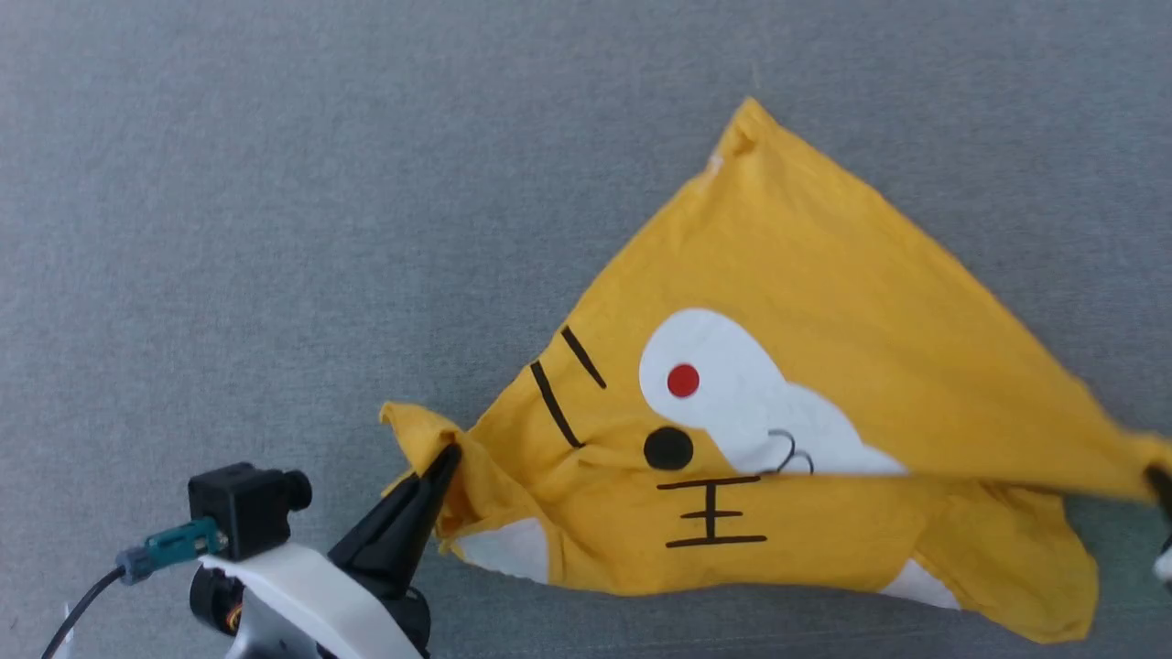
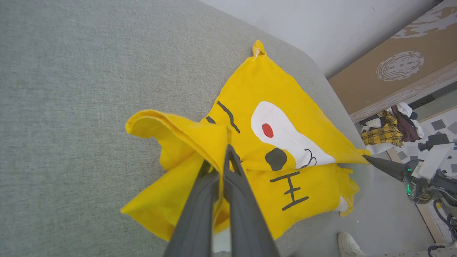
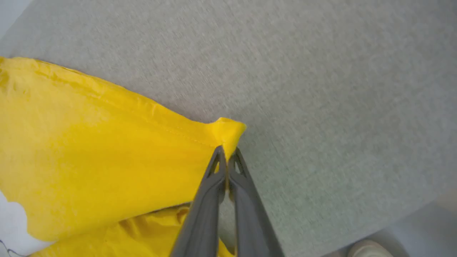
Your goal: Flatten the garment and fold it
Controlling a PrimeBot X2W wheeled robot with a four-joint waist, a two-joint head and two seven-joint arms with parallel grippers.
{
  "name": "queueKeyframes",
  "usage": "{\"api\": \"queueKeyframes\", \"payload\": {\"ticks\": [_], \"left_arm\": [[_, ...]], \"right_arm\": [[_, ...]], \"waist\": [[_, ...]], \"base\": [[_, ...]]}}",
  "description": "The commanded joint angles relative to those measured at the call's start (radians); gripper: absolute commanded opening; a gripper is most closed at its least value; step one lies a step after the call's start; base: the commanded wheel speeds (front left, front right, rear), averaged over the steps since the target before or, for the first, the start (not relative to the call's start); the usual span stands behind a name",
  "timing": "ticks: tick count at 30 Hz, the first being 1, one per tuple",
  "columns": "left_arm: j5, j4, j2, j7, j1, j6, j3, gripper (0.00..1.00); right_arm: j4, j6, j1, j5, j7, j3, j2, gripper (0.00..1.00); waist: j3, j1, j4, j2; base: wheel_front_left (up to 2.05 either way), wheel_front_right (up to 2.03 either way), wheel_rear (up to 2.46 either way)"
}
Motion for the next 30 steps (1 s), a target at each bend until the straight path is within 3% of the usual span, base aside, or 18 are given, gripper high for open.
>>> {"api": "queueKeyframes", "payload": {"ticks": [1,7,14,15,16,17,25,30], "left_arm": [[-0.005,0.0,0.008,0.003,0.016,0.008,0.005,0.0],[-0.018,-0.008,0.013,0.01,0.046,0.018,0.01,0.0],[-0.024,-0.005,0.006,0.006,0.056,0.023,0.006,0.0],[-0.024,-0.003,0.005,0.006,0.058,0.023,0.004,0.0],[-0.025,-0.002,0.004,0.005,0.059,0.023,0.003,0.0],[-0.026,-0.002,0.003,0.005,0.061,0.024,0.002,0.0],[-0.017,-0.017,0.005,0.0,0.043,0.02,-0.004,0.0],[-0.008,-0.013,-0.001,0.001,-0.001,0.004,-0.026,0.0]], "right_arm": [[0.015,-0.001,0.022,0.007,-0.012,0.001,0.005,0.0],[0.107,-0.001,0.11,0.016,-0.057,0.043,0.011,0.0],[0.192,-0.001,0.1,0.014,-0.142,0.09,0.011,0.0],[0.192,-0.001,0.093,0.016,-0.148,0.093,0.011,0.15],[0.185,-0.001,0.086,0.016,-0.148,0.095,0.011,0.79],[0.17,-0.001,0.079,0.013,-0.146,0.094,0.011,1.0],[-0.122,-0.001,-0.023,0.004,-0.053,0.169,-0.076,1.0],[-0.201,-0.001,-0.19,-0.029,0.015,0.286,-0.127,1.0]], "waist": [[-0.03,0.0003,-0.027,0.0],[-0.051,0.0003,-0.028,0.0],[-0.093,0.0003,-0.026,0.0],[-0.1,0.0003,-0.025,0.0],[-0.105,0.0003,-0.025,0.0],[-0.109,0.0003,-0.024,0.0],[-0.079,0.0003,-0.004,0.0],[-0.013,0.0003,0.024,0.0]], "base": [[0.0,0.0,0.0],[0.0,0.0,0.0],[0.0,0.0,0.0],[0.0,0.0,0.0],[0.0,0.0,0.0],[0.0,0.0,0.0],[0.0,0.0,0.0],[0.0,0.0,0.0]]}}
